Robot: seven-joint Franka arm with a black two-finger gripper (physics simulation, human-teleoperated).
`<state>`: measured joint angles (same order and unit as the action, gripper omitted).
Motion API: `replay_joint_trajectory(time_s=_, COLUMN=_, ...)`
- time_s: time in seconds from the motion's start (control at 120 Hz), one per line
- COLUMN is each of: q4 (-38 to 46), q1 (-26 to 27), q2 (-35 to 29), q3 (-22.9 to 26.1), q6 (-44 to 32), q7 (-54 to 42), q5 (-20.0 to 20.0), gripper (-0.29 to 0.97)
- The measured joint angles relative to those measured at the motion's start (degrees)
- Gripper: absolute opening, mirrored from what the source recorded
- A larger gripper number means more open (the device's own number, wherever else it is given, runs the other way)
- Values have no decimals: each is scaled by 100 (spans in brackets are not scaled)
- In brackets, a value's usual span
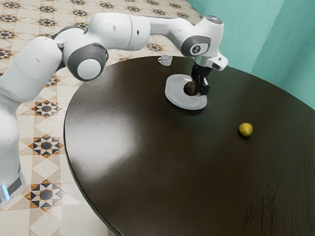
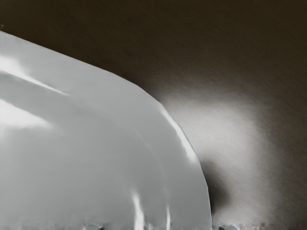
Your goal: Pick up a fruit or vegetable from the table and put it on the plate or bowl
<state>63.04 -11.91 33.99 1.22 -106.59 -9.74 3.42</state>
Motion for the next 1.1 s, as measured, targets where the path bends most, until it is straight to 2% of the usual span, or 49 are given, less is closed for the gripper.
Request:
replay_joint_trajectory(time_s=0.375, q4=18, q1=-634, q2=147, q3=8, q6=182, q7=-320, q5=-35, gripper=20)
replay_joint_trajectory(time_s=0.492, q4=18, q1=-750, q2=320, q3=9, q6=-51, q7=-411, q5=-86, gripper=24)
replay_joint_trajectory(time_s=0.7, q4=1, q1=-786, q2=571, q3=13, q6=-721, q7=-549, q5=-229, gripper=16)
replay_joint_trajectory(time_s=0.792, q4=-91, q1=-784, q2=566, q3=13, q6=-866, q7=-630, q5=-253, gripper=39)
replay_joint_trajectory(time_s=0.867, q4=-115, q1=-781, q2=562, q3=17, q6=-938, q7=-694, q5=-265, gripper=51)
replay_joint_trajectory(time_s=0.95, q4=-123, q1=-779, q2=518, q3=41, q6=-936, q7=-754, q5=-321, gripper=58)
replay_joint_trajectory(time_s=1.1, q4=-124, q1=-738, q2=-239, q3=461, q6=-283, q7=-808, q5=-725, gripper=65)
